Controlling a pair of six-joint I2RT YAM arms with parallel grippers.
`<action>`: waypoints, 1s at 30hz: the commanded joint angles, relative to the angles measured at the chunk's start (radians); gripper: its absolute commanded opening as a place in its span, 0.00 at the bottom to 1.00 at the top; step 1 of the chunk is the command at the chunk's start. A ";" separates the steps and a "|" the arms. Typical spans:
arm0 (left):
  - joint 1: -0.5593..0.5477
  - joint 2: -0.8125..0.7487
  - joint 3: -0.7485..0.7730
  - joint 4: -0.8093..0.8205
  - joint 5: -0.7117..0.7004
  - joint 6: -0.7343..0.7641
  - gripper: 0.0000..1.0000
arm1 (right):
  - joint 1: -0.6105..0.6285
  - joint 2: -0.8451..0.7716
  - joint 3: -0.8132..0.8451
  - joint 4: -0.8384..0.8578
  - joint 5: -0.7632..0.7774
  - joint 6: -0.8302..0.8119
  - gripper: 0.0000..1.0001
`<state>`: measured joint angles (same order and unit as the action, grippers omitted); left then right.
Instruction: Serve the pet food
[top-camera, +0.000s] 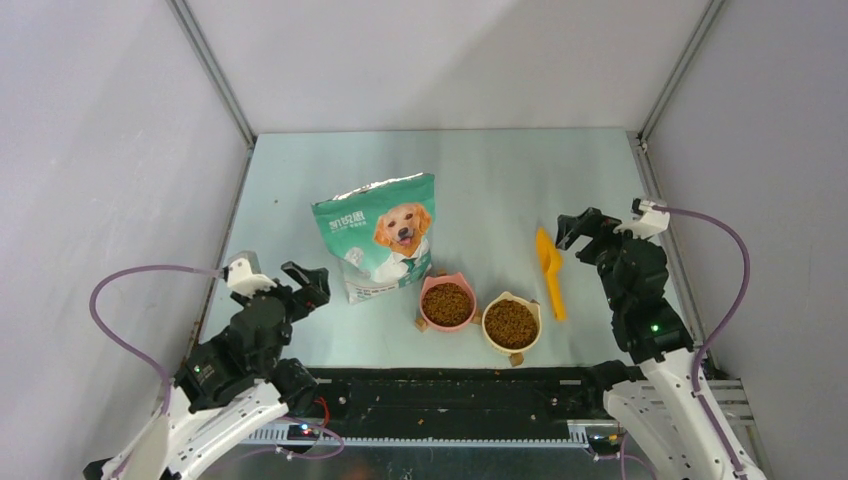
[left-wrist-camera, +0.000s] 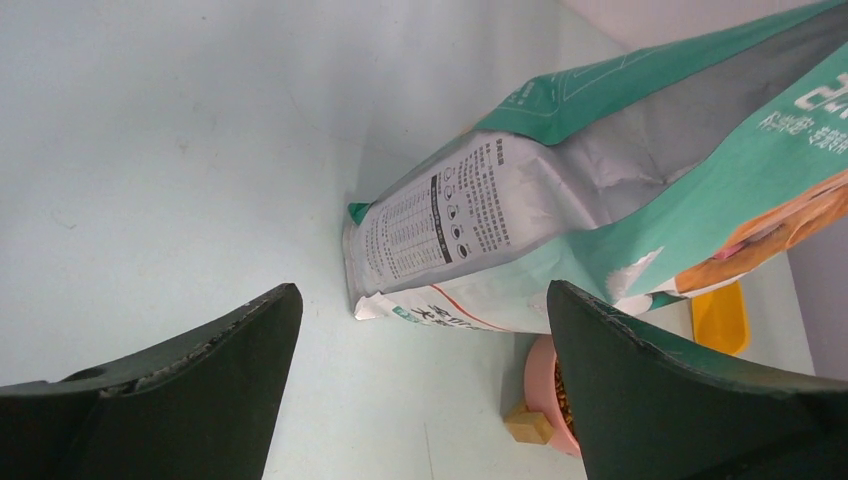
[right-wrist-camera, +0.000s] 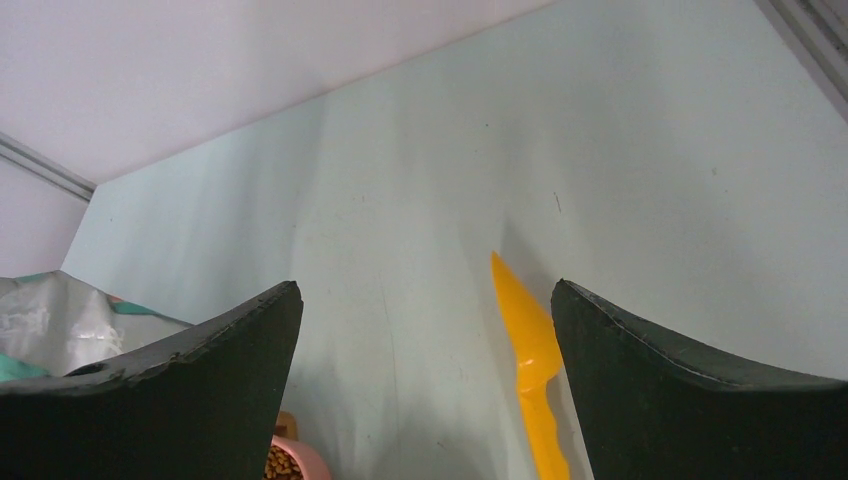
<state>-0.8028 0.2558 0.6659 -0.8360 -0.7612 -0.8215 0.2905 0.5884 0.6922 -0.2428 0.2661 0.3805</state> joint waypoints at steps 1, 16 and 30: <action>-0.004 0.035 0.057 -0.013 -0.073 -0.042 1.00 | 0.001 -0.042 -0.027 0.092 0.022 -0.016 0.99; -0.003 0.263 0.222 -0.370 -0.297 -0.407 0.99 | 0.000 -0.093 -0.036 0.039 0.091 -0.008 0.99; -0.003 0.251 0.212 -0.284 -0.279 -0.299 1.00 | 0.000 -0.086 -0.036 0.048 0.046 0.005 1.00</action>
<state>-0.8028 0.5213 0.8780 -1.1847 -1.0004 -1.1576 0.2905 0.5003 0.6525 -0.2192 0.3134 0.3740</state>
